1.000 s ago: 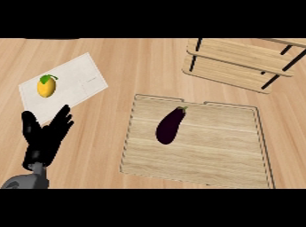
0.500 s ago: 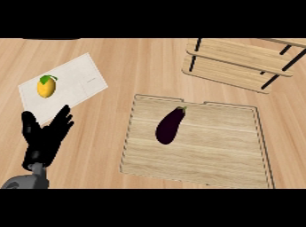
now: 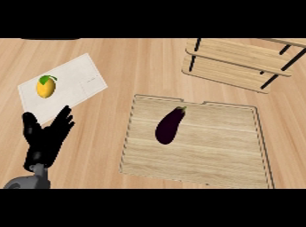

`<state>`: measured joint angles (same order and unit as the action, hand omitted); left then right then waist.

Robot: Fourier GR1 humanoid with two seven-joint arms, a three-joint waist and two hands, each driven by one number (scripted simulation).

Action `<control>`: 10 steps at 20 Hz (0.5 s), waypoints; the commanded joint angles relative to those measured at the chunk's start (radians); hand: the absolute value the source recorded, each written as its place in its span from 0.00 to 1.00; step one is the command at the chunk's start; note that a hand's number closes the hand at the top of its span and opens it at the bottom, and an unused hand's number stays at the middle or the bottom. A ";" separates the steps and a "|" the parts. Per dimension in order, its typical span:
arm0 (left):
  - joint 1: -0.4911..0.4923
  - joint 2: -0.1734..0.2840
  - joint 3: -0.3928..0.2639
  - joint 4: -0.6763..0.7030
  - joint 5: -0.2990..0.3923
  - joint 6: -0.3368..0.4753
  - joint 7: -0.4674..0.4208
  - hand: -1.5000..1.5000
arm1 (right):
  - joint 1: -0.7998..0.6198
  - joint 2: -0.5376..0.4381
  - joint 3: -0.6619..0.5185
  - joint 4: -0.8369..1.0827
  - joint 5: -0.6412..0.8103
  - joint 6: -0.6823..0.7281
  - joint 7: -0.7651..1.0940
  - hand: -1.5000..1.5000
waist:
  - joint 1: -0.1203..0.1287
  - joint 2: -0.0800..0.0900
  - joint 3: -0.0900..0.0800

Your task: Pick the cupcake from the tray and place it in the tiered shelf

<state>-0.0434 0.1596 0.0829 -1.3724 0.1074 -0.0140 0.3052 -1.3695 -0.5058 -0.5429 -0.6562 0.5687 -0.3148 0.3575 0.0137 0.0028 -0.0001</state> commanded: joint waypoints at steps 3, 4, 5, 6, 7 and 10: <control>-0.004 -0.011 -0.009 -0.012 -0.013 0.014 0.010 0.50 | 0.053 -0.089 -0.026 -0.044 0.009 -0.095 0.045 0.00 | -0.012 -0.004 0.000; -0.021 0.018 0.024 -0.025 0.024 -0.002 0.060 0.50 | 0.058 -0.121 -0.032 -0.044 0.015 -0.102 0.048 0.00 | -0.011 -0.003 0.000; 0.028 -0.001 0.000 -0.021 -0.015 0.012 -0.003 0.50 | 0.070 -0.146 -0.058 -0.048 0.000 -0.118 0.049 0.00 | -0.010 -0.003 0.000; 0.027 -0.010 -0.001 0.001 -0.020 0.017 -0.022 0.50 | 0.070 -0.169 -0.075 -0.072 -0.018 -0.109 0.064 0.00 | -0.017 -0.005 0.000; -0.037 0.019 0.027 0.019 -0.004 0.018 0.036 0.50 | 0.103 -0.159 -0.085 -0.104 -0.032 -0.121 0.068 0.00 | -0.026 -0.006 0.000; 0.064 -0.005 0.014 -0.014 0.008 -0.011 -0.029 0.50 | 0.108 -0.254 -0.115 -0.126 -0.082 -0.021 0.132 0.00 | -0.019 -0.009 0.000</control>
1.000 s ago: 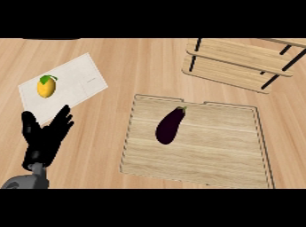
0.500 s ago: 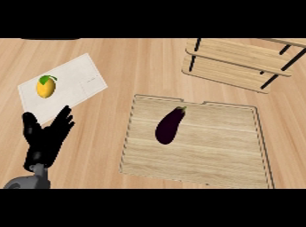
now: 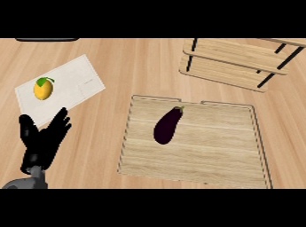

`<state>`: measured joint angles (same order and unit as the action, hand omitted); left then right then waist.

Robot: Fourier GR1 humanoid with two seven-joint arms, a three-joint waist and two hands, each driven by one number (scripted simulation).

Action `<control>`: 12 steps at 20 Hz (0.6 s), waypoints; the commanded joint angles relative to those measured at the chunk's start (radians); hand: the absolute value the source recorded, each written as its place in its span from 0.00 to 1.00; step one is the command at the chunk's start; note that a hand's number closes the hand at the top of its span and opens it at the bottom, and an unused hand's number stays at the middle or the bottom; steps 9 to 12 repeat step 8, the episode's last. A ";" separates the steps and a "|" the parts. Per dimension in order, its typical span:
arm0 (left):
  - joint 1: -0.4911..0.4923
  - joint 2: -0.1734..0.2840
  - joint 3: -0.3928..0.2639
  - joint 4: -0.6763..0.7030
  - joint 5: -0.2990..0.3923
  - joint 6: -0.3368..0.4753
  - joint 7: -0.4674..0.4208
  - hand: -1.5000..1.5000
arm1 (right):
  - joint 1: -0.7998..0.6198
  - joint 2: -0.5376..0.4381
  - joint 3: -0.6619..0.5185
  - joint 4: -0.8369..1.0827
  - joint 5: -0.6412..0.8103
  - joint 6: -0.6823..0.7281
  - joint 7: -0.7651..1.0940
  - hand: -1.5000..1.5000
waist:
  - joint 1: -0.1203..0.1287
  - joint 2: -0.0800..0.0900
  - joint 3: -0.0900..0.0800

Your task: Pick the cupcake from the tray and place it in the tiered shelf

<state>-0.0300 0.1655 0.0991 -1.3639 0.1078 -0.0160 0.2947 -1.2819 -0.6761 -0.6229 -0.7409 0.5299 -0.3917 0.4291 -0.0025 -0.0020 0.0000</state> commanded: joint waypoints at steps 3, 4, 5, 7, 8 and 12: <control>0.009 -0.016 -0.013 -0.016 -0.010 0.012 0.020 0.50 | 0.172 -0.079 -0.073 -0.146 -0.125 0.115 0.020 0.00 | -0.009 -0.003 0.000; -0.010 -0.037 -0.015 0.042 -0.031 0.035 -0.028 0.50 | 0.205 -0.122 -0.121 -0.132 -0.178 0.181 -0.029 0.00 | -0.018 -0.002 0.001; 0.015 -0.010 -0.008 0.006 -0.019 0.010 -0.007 0.50 | 0.218 -0.110 -0.097 -0.204 -0.183 0.202 0.044 0.00 | -0.013 -0.005 0.000; 0.000 0.010 0.024 0.034 0.005 -0.014 -0.036 0.50 | 0.234 -0.205 -0.130 -0.161 -0.222 0.277 0.007 0.00 | -0.008 -0.001 0.000; -0.059 0.014 0.037 0.081 0.026 -0.027 -0.006 0.50 | 0.242 -0.194 -0.137 -0.169 -0.245 0.274 0.007 0.00 | -0.007 0.001 0.000; -0.059 0.014 0.037 0.081 0.026 -0.027 -0.006 0.50 | 0.242 -0.194 -0.137 -0.169 -0.245 0.274 0.007 0.00 | -0.007 0.001 0.000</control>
